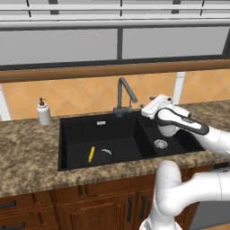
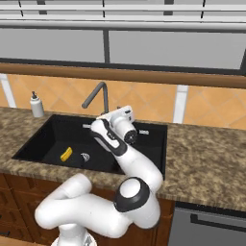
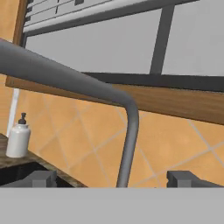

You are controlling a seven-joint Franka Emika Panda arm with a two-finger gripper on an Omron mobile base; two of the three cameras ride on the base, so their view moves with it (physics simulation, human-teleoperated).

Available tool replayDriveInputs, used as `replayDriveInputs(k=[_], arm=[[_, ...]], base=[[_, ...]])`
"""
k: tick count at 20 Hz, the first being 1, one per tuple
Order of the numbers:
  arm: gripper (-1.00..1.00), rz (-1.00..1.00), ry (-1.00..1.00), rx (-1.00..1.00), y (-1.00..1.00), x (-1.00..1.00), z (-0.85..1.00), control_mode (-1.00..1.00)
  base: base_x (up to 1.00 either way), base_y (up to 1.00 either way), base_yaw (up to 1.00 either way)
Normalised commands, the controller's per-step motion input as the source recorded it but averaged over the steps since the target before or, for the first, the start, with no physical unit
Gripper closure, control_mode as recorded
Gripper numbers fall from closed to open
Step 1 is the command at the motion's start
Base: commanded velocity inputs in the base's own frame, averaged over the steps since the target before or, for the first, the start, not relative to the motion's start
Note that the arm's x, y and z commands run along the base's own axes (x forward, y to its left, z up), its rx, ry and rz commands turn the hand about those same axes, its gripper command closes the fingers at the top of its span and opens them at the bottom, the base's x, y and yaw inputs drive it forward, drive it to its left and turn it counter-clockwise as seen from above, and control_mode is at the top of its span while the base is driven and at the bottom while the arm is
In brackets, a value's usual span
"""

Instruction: Pick the pan and sponge and place them into the sink. Then turn on the water.

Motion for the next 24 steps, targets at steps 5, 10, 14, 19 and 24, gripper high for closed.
replayDriveInputs(k=[5,10,14,19,24], arm=[[-1.00,0.02,0.06,0.00,0.00,0.45,-0.06,-1.00],[-1.00,0.03,0.05,0.00,0.00,0.44,-0.16,-1.00],[-1.00,0.05,0.06,0.00,0.00,0.40,-0.22,-1.00],[-1.00,0.06,0.04,0.00,0.00,0.42,-0.31,-1.00],[-1.00,0.06,0.03,0.01,0.00,0.40,-0.36,-1.00]], base=[[0.00,0.00,0.00],[0.00,0.00,0.00],[0.00,0.00,0.00],[0.00,0.00,0.00],[0.00,0.00,0.00]])
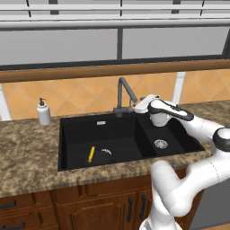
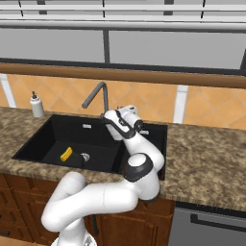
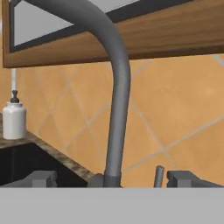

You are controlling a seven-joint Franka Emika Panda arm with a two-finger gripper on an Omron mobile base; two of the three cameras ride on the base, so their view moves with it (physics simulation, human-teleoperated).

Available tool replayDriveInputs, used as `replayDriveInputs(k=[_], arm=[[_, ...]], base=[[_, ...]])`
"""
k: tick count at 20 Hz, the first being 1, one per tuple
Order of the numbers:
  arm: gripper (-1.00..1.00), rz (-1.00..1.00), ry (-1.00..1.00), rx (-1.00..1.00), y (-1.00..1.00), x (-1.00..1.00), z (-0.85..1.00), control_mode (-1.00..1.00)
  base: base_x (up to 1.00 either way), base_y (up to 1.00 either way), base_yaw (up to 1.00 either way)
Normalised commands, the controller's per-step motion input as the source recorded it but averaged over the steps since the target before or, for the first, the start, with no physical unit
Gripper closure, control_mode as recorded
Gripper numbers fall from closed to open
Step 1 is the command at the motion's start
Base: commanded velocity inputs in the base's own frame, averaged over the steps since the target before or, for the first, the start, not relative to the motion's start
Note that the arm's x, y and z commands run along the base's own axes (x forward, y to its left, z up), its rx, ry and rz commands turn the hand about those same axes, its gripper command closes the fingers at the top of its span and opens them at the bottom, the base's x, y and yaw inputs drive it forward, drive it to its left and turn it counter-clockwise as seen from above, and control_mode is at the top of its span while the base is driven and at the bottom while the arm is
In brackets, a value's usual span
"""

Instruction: Pick the pan and sponge and place them into the sink. Then turn on the water.

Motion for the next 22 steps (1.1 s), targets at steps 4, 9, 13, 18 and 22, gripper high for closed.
replayDriveInputs(k=[4,9,13,18,22], arm=[[-1.00,0.07,0.03,0.06,0.00,0.45,-0.43,-1.00],[-1.00,0.05,0.00,0.03,0.00,0.40,-0.25,-1.00],[-1.00,0.02,0.00,0.00,0.00,0.28,-0.02,-1.00],[-1.00,0.00,0.02,0.00,0.00,0.44,-0.07,-1.00],[-1.00,0.00,0.02,0.00,0.00,0.41,-0.09,-1.00]], base=[[0.00,0.00,0.00],[0.00,0.00,0.00],[0.00,0.00,0.00],[0.00,0.00,0.00],[0.00,0.00,0.00]])
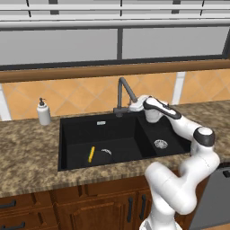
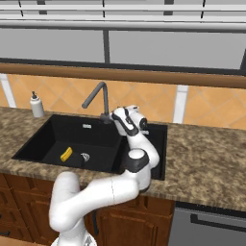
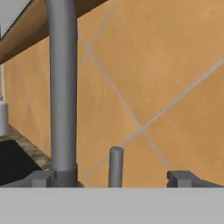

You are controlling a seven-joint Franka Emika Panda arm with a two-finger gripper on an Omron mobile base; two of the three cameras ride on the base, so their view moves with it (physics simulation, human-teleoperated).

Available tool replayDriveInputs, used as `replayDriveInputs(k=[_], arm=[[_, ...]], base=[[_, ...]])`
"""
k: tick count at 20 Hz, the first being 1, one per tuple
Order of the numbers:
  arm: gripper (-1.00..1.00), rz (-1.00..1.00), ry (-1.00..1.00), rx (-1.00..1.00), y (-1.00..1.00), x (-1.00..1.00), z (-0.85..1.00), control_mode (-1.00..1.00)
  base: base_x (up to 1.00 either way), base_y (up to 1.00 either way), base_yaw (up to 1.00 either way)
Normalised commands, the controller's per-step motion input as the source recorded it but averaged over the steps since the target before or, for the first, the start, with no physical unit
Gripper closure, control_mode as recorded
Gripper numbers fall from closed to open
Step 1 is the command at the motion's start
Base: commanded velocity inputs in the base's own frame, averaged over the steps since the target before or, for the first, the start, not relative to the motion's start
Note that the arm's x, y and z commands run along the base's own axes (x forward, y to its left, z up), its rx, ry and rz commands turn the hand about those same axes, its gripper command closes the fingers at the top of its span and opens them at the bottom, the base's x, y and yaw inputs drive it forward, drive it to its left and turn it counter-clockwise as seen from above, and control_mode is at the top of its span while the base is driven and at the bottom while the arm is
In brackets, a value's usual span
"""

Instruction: Pick the pan and sponge and place them into the sink. Then turn on the water.

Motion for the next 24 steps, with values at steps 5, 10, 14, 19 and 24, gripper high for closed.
replayDriveInputs(k=[5,10,14,19,24], arm=[[-1.00,0.00,0.02,0.00,0.00,0.39,-0.13,-1.00],[-1.00,0.00,0.01,0.00,0.00,0.41,-0.27,-1.00],[1.00,0.00,0.00,0.00,0.00,0.19,-0.24,-1.00],[1.00,0.00,0.01,0.00,-0.08,0.10,-0.06,-1.00],[1.00,0.02,0.06,0.02,-0.49,0.18,-0.03,-1.00]], base=[[0.00,0.00,0.00],[0.00,0.00,0.00],[0.00,0.00,0.00],[0.00,0.00,0.00],[0.00,0.00,0.00]])
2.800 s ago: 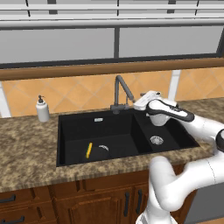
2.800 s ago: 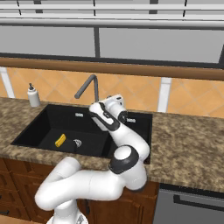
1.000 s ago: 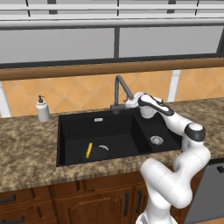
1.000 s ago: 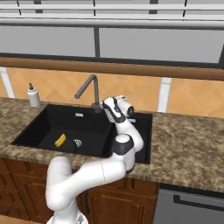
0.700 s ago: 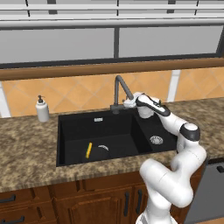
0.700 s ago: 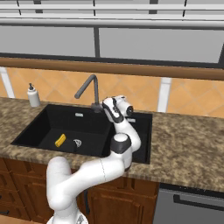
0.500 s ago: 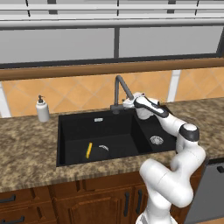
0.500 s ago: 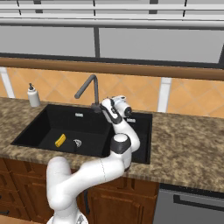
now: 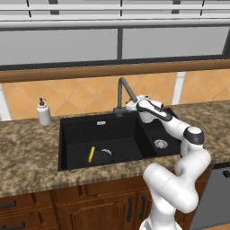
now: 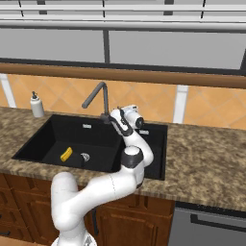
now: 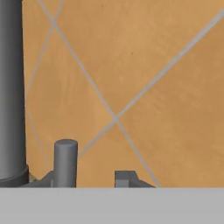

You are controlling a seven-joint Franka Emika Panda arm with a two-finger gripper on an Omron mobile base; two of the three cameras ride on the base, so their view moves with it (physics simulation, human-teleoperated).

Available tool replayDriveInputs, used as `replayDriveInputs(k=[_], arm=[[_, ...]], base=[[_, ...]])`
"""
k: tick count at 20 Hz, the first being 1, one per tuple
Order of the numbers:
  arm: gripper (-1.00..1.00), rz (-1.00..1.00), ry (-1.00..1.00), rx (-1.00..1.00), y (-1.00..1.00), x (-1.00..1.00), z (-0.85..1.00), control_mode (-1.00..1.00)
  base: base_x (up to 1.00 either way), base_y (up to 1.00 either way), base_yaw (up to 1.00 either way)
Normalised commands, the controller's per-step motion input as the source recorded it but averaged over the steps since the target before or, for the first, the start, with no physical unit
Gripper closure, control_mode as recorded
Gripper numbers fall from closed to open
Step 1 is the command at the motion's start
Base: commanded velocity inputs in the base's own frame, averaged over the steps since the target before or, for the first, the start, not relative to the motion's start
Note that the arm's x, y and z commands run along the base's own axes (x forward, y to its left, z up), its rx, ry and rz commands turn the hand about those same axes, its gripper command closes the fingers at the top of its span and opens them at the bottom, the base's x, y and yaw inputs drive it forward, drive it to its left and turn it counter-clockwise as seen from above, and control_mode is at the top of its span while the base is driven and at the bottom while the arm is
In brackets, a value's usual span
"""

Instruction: Pick the pan and sponge and place them into the sink. Then turn on the water.

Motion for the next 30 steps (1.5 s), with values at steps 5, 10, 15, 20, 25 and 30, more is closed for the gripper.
replayDriveInputs(k=[5,10,15,20,25,30], arm=[[1.00,0.01,0.09,0.04,-0.95,0.17,-0.22,-1.00],[1.00,0.00,0.11,0.03,-1.00,0.11,-0.35,-1.00],[1.00,-0.04,0.14,0.00,-1.00,0.26,-0.42,-1.00],[1.00,-0.05,0.12,0.00,-1.00,0.19,-0.41,-1.00],[1.00,-0.03,0.06,0.00,-1.00,0.07,-0.43,-1.00],[1.00,0.00,0.00,0.04,-1.00,0.00,-0.12,-1.00]], base=[[0.00,0.00,0.00],[0.00,0.00,0.00],[0.00,0.00,0.00],[0.00,0.00,0.00],[0.00,0.00,0.00],[0.00,0.00,0.00]])
